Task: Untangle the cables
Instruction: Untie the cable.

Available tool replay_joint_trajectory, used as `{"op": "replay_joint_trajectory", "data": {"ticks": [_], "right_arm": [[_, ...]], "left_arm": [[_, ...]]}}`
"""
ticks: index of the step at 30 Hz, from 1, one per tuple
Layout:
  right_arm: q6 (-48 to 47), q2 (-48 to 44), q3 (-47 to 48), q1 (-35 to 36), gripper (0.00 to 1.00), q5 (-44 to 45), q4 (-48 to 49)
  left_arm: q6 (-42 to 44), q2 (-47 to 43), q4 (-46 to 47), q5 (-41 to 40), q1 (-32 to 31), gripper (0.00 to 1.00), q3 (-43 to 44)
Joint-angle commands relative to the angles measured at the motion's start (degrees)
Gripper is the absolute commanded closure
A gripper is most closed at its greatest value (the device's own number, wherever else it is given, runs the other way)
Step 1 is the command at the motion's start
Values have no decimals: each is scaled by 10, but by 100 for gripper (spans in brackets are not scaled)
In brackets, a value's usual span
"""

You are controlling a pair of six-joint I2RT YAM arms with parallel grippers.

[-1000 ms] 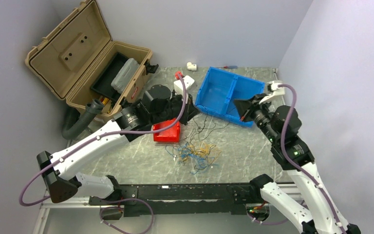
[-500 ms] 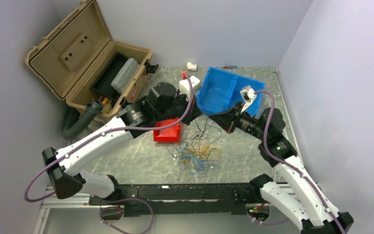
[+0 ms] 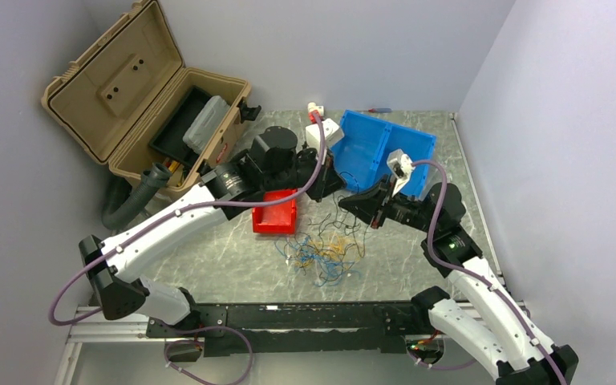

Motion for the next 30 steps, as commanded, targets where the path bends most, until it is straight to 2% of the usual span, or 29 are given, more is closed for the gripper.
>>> {"op": "replay_joint_trajectory", "data": {"ticks": [1,4,11,21,22,25,27,28,30], "right_arm": [[-18,-3,-3,6,92,-25,52],[-23,2,-1,10,91,-14,46],[-31,4,-1,15,80,0,41],[-18,28,-2,32,79,0,69],[-16,31,-1,33,80,1,73],[-12,38,0,39,95,9,79],[-8,35,-2,40,100,13,84],[-5,32,-3,40,100,18,85],[-4,22,-7,40,100,34,84]], "left_arm": [[-19,4,36,38,1,100,13],[-24,9,41,51,1,100,16],[-30,7,46,62,1,100,16],[-38,6,61,72,1,100,9],[-41,6,64,74,1,100,7],[-45,5,71,79,0,100,3],[-46,2,71,79,1,100,0],[-47,0,72,77,1,99,-3],[-50,-12,78,66,1,88,-16]]}}
